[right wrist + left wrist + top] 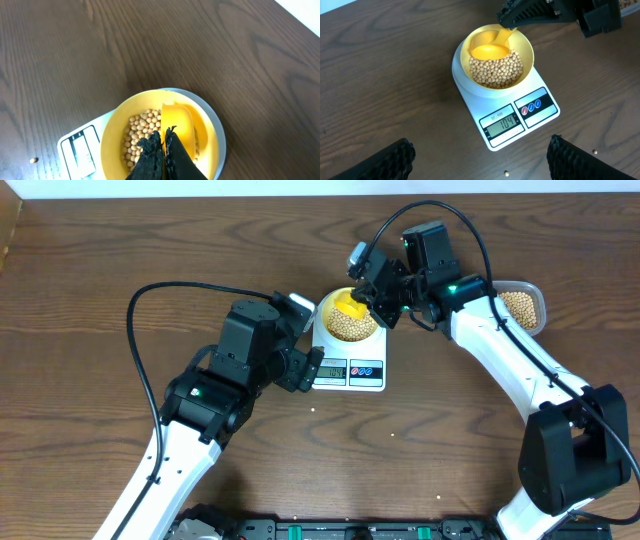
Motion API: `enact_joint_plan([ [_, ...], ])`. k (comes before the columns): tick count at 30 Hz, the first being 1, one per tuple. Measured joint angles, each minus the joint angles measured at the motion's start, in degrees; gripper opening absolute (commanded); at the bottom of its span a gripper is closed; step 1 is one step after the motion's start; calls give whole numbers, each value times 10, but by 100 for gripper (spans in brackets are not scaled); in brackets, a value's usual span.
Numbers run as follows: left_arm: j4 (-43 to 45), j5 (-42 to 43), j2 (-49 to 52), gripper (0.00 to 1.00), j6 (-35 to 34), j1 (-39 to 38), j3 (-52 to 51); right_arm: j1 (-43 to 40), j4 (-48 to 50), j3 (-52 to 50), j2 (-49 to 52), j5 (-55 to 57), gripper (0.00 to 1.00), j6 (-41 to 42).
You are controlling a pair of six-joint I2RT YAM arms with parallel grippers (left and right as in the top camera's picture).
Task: Scoop item into bowl and weigh 50g on scale
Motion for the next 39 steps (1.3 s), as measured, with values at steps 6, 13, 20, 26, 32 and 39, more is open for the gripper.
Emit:
enact_joint_plan([
  [6, 0, 0, 0, 87, 0, 0, 0, 0, -15, 0, 0, -11, 1, -2],
  [13, 0, 0, 0, 87, 0, 0, 0, 0, -58, 0, 0, -20, 1, -2],
  [20, 0, 0, 0, 87, 0, 0, 0, -3, -77, 0, 0, -24, 1, -2],
  [26, 0, 0, 0, 87, 0, 0, 0, -17, -76, 0, -2, -28, 1, -2],
  [32, 0, 0, 0, 86, 0, 0, 0, -42, -80, 0, -9, -86, 1, -2],
  [39, 0, 0, 0, 86, 0, 0, 0, -70, -85, 0, -10, -166, 1, 2],
])
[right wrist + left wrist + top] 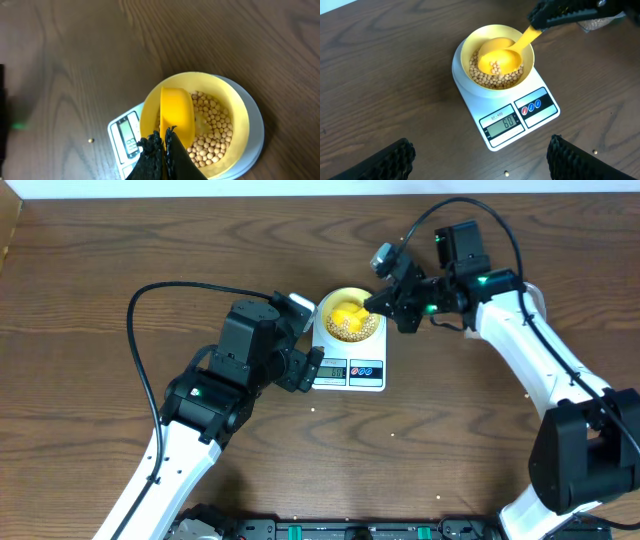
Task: Scoop item into bowl and weigh 50g on scale
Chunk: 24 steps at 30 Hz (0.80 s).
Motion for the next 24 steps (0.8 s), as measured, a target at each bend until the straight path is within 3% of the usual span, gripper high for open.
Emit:
enact_joint_plan([
  [10, 0, 0, 0, 87, 0, 0, 0, -51, 5, 0, 0, -93, 1, 2],
  [24, 0, 0, 0, 87, 0, 0, 0, -55, 70, 0, 0, -116, 1, 51],
])
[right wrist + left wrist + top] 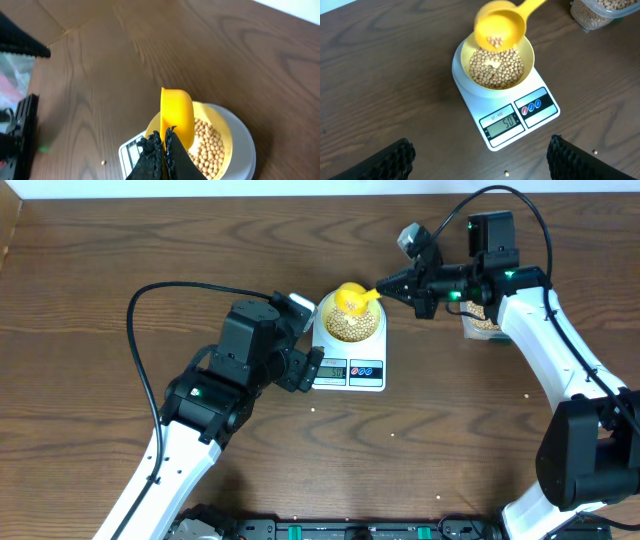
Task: Scoop item into bowl and weigh 50g on scale
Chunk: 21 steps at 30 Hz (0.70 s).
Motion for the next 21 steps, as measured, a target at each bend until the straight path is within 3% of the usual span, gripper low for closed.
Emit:
enact_joint_plan([
  [11, 0, 0, 0, 87, 0, 0, 0, -27, 49, 0, 0, -2, 1, 121],
  [21, 0, 0, 0, 86, 0, 0, 0, -116, 94, 0, 0, -6, 1, 292],
])
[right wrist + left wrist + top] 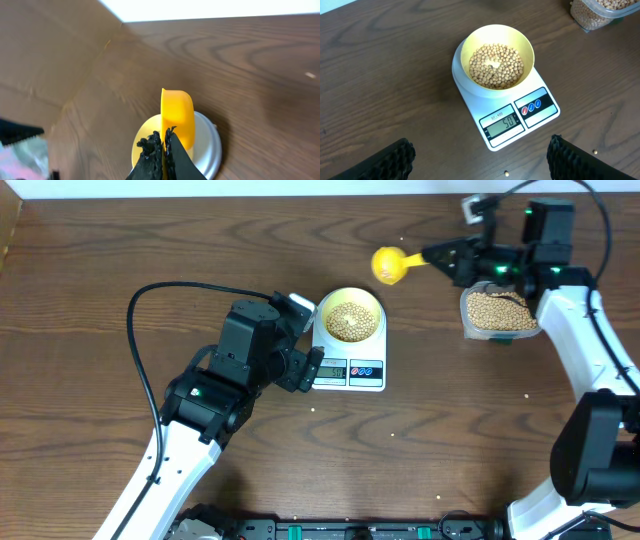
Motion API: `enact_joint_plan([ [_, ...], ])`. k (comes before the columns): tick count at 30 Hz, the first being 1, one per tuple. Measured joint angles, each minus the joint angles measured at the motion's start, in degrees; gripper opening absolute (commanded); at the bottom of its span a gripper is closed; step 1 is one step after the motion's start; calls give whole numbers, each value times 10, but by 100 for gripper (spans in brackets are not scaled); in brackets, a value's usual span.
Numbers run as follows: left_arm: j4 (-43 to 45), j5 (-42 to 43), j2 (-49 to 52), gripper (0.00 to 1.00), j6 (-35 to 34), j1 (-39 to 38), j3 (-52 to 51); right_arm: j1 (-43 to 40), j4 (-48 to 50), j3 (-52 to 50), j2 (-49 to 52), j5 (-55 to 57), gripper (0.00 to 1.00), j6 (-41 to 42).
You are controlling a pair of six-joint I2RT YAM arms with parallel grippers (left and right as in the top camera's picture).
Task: Scoop item into bowl and weigh 50g on scale
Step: 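Move the scoop with the right gripper back to the soybean tub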
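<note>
A yellow bowl of soybeans sits on the white scale, whose display reads 50. My right gripper is shut on the handle of a yellow scoop, held in the air to the upper right of the bowl. In the right wrist view the scoop shows edge-on above the bowl. My left gripper hangs open in front of the scale, nothing between its fingers.
A clear tub of soybeans stands at the right, below my right arm; its corner shows in the left wrist view. Stray beans lie on the table near the scale. A cable loops over the left side.
My right gripper has carried the scoop from just above the bowl up and to the right, clear of it. The display still reads 50. My left arm has not moved.
The scoop lay in the bowl with the display at 104. Then it rested in the bowl holding some beans, the display at 60. Then it hung above the bowl with beans, reading 50. Now it is off to the upper right.
</note>
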Motion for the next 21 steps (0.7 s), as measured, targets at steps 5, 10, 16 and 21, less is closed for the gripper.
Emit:
enact_joint_plan([
  [5, 0, 0, 0, 87, 0, 0, 0, -40, -1, 0, 0, 0, 1, 48],
  [10, 0, 0, 0, 86, 0, 0, 0, -63, -12, 0, 0, 0, 1, 72],
  [16, 0, 0, 0, 87, 0, 0, 0, -100, -47, 0, -5, 9, 1, 87],
  [21, 0, 0, 0, 86, 0, 0, 0, -121, -96, 0, -36, 70, 1, 87],
])
